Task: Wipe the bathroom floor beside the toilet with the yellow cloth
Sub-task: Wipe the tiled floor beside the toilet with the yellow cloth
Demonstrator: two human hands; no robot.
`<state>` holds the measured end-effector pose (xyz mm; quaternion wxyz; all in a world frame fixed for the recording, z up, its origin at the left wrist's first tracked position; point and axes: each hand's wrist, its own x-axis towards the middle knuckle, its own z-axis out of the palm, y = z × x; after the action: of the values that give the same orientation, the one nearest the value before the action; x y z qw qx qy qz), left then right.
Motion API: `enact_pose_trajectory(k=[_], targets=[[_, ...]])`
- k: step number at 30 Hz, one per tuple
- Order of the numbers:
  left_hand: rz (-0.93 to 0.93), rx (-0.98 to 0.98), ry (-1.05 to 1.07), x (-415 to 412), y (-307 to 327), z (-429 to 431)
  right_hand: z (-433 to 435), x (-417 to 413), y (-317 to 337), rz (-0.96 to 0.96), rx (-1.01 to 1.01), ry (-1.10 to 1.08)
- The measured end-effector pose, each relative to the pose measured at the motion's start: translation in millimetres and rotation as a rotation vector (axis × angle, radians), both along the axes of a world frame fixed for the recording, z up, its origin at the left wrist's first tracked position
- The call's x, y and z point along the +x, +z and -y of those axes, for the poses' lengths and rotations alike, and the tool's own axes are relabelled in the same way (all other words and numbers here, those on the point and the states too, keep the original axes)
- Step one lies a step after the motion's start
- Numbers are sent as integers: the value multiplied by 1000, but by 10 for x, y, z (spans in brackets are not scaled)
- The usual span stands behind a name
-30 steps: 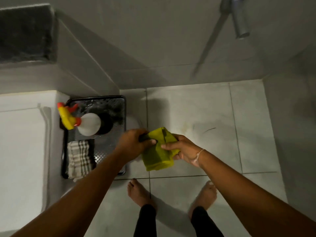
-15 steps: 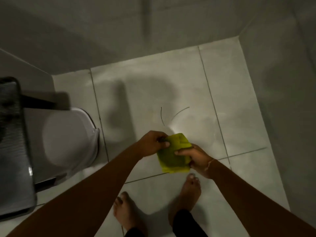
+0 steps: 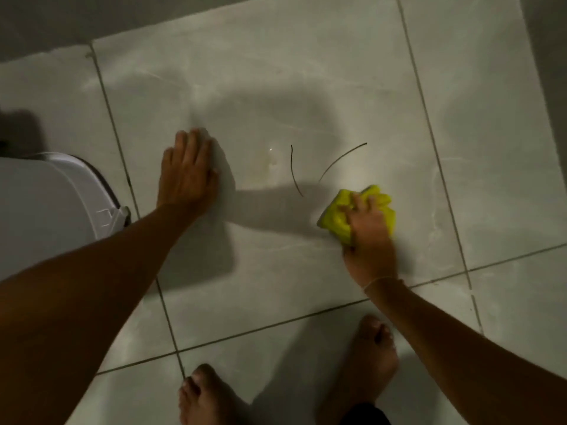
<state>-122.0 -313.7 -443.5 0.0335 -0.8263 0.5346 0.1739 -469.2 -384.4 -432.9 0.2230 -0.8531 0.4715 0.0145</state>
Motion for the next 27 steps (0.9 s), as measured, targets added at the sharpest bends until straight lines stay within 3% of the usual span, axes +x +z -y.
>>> enact_pose_trajectory(k=[2,5,7,10,11,12,15,16,19,21,22,24,26,27], targets=[[7,-19,-23,95,-142,-30,-255,-11,-137,-85,92,121],[30,-60,-37,174,-328,-75,-647,-383,-200,-102,71,206],[27,-74,-22,238,-377,-72,-594,-532,-227,-135,62,-2],[40,-105,-16,334,-419,-71,49,59,-292,-108,67,-565],[47,-116,-26,335,-439,-72,231,279,-303,-82,71,-561],[47,-127,-31,329,-453,-64,305,394,-344,-89,27,-427],[40,-127,-22,329,-430,-63,-42,7,-400,-119,-61,255],[43,-123,-25,324,-415,-60,-180,-265,-307,-153,-13,297],[63,-127,-41,301,-404,-63,12,-479,-250,-131,54,-155],[87,-146,-49,301,-462,-78,561,54,-305,-66,61,-521],[95,-161,-51,311,-490,-86,799,338,-312,-23,59,-554],[106,-187,-52,324,-529,-91,853,518,-384,-22,-25,-236],[116,-203,-51,298,-526,-103,560,156,-382,-74,-45,152],[121,-215,-38,276,-513,-115,446,-126,-305,-101,-5,170]])
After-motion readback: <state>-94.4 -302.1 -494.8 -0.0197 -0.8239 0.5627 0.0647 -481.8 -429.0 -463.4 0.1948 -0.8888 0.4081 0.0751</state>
